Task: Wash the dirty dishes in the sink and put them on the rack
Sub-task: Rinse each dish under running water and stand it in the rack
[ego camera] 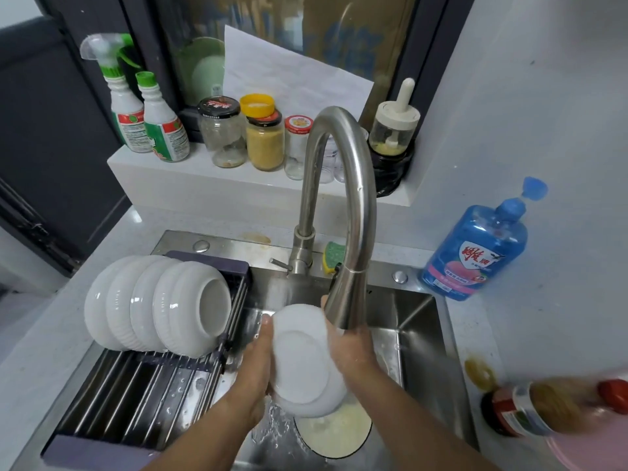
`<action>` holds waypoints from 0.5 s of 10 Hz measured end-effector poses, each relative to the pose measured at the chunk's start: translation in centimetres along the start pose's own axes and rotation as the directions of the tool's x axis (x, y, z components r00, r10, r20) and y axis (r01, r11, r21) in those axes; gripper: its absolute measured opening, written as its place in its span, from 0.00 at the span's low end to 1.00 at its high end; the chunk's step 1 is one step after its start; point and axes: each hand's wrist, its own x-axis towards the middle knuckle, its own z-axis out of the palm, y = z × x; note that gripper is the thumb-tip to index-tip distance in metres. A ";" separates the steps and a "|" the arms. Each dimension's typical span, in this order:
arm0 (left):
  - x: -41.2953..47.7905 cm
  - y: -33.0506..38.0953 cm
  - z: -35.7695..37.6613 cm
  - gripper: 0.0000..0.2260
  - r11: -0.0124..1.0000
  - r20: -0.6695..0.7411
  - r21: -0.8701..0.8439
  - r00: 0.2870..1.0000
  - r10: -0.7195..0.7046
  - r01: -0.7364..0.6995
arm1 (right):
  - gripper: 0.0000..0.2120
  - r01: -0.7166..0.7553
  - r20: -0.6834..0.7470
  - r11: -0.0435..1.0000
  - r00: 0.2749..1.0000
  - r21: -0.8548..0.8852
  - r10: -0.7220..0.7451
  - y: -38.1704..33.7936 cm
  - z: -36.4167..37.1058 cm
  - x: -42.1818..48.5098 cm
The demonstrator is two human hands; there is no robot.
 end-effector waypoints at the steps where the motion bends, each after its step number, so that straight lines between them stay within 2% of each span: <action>1: 0.8 0.4 0.8 0.40 0.861 0.231 -0.325 0.916 -0.329 0.391 | 0.28 0.176 0.014 0.983 0.984 -0.052 -0.175 0.1 0.6 -2.3; 2: 1.6 1.6 -0.2 0.32 0.760 0.386 -0.384 0.839 -0.384 0.524 | 0.33 0.644 0.184 0.685 0.760 -0.342 -0.623 1.8 0.3 -3.1; 3: 1.9 2.5 -0.8 0.22 0.771 0.396 -0.366 0.837 -0.377 0.521 | 0.28 0.759 0.321 0.554 0.648 -0.341 -0.691 3.2 -0.9 -2.4; 4: 2.1 1.9 -1.1 0.24 0.854 0.308 -0.274 0.881 -0.359 0.443 | 0.27 0.759 0.425 0.535 0.651 -0.370 -0.630 4.4 -1.8 -2.6; 5: 2.6 0.1 -1.1 0.20 0.915 0.174 -0.246 0.943 -0.283 0.320 | 0.24 0.721 0.407 0.563 0.693 -0.404 -0.595 6.4 -2.3 -1.7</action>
